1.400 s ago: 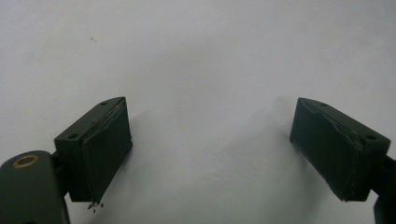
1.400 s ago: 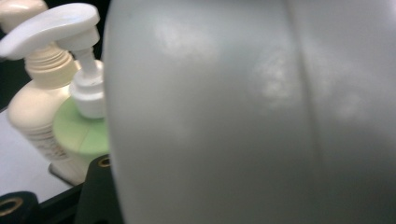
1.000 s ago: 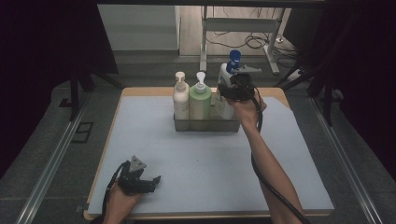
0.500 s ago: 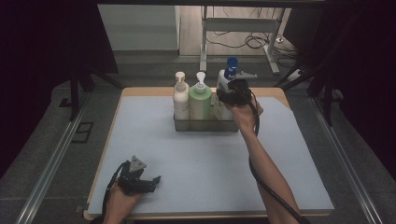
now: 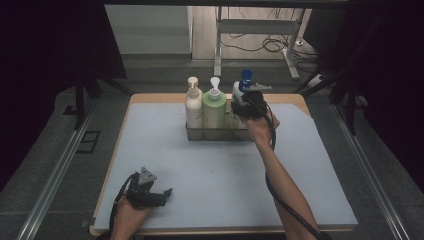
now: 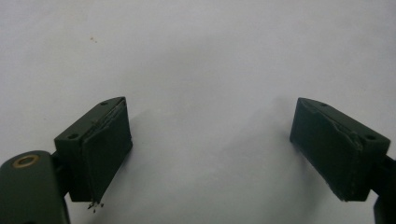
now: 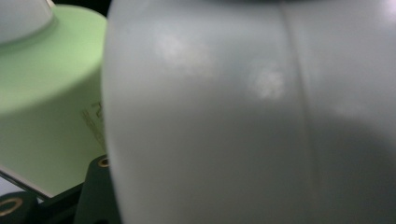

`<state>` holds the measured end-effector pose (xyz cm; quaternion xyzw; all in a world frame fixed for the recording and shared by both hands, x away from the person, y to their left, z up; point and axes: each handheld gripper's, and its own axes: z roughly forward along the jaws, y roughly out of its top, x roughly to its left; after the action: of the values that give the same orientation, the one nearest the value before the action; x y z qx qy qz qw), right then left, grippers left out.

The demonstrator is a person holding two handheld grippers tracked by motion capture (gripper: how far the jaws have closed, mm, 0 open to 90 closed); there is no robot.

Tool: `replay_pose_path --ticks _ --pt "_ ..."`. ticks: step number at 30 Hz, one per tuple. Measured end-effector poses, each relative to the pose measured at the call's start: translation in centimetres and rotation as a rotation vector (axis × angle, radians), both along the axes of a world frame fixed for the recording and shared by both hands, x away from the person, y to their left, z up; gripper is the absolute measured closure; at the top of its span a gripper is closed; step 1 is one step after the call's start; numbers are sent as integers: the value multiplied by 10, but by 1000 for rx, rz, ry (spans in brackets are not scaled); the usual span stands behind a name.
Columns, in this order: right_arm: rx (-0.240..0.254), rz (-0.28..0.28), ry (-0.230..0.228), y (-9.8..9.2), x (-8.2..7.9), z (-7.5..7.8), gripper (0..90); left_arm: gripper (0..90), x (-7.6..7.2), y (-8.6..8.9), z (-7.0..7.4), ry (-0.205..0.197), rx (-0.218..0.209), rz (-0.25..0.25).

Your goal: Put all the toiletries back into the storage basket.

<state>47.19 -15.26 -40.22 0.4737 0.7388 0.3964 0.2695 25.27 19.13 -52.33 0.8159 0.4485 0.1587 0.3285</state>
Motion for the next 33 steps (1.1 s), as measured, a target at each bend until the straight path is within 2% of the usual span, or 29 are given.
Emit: replay_pose_path --ticks 8,13,17,20,22,33 --pt "-2 -7 11 1 1 -10 403 123 0 0 0 1 1 -1" --pt "2 8 16 0 1 -13 394 123 0 0 0 0 0 0" --pt "19 22 41 -3 3 -12 383 123 0 0 0 1 1 -1" --pt "45 36 83 -5 6 -12 365 123 0 0 0 1 2 -1" --pt "34 38 80 -7 6 -12 357 123 0 0 0 1 2 -1" --pt "43 70 62 -17 -8 -12 390 123 0 0 0 0 0 0"
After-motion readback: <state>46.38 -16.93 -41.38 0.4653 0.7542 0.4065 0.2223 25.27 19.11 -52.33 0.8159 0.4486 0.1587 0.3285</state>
